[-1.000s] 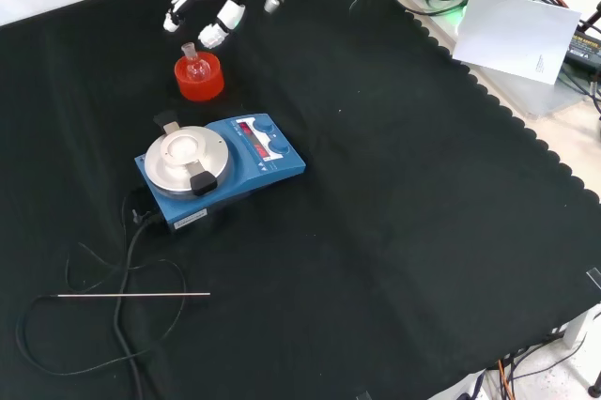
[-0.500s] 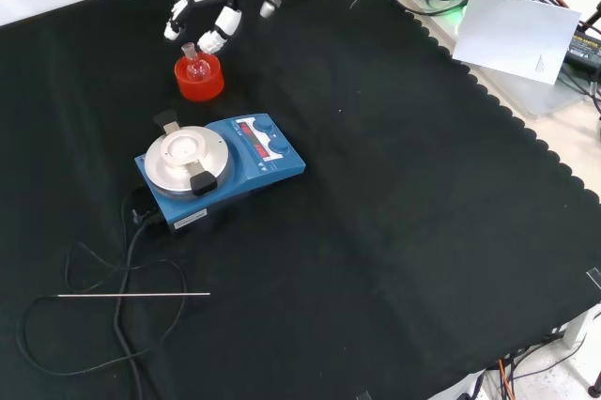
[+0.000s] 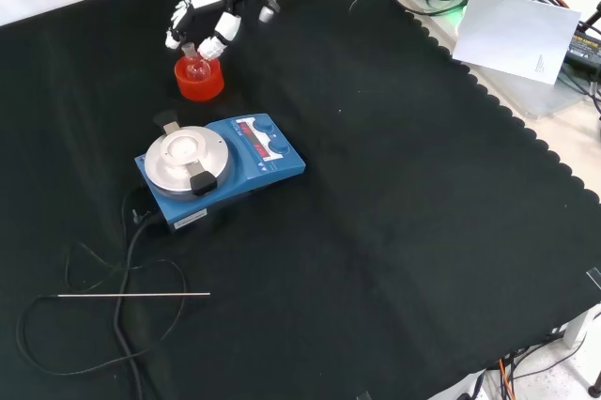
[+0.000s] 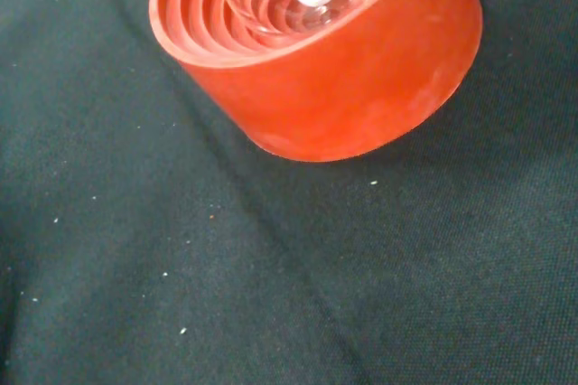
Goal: Pick up the round-bottom flask.
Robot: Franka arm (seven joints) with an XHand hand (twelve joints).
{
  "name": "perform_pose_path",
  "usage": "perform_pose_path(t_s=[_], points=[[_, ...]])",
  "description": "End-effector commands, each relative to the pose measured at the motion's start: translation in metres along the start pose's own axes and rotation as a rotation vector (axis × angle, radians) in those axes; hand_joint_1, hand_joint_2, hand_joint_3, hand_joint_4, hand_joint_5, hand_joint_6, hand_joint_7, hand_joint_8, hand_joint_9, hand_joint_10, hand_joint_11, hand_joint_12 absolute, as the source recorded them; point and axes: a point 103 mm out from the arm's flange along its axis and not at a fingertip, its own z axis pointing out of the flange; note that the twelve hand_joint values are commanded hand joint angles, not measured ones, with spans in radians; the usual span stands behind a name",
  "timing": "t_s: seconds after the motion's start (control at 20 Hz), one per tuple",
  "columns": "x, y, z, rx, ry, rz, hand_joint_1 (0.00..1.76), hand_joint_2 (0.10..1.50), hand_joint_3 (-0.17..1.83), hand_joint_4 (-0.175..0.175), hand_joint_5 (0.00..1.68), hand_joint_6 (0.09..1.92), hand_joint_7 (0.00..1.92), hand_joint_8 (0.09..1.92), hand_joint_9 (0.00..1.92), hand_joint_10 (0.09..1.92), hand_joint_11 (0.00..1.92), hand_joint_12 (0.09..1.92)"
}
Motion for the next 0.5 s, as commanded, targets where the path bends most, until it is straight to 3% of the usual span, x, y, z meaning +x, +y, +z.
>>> perform_pose_path(t_s=[0.05, 0.3, 0.5], points=[[0.0008, -0.0002, 0.0022, -0.008, -0.009, 0.000, 0.71, 0.78, 0.52, -0.066, 0.69, 0.15, 0.29, 0.67, 0.39, 0.71, 0.00, 1.37], [0.0002, 0.0003, 0.0030, -0.012, -0.011, 0.003, 0.71, 0.78, 0.53, -0.069, 0.75, 0.18, 0.29, 0.67, 0.40, 0.71, 0.00, 1.37], [-0.0012, 0.0027, 0.0026, -0.009, -0.001, 0.000, 0.71, 0.77, 0.54, -0.073, 0.65, 0.51, 0.30, 0.66, 0.41, 0.70, 0.00, 1.38]])
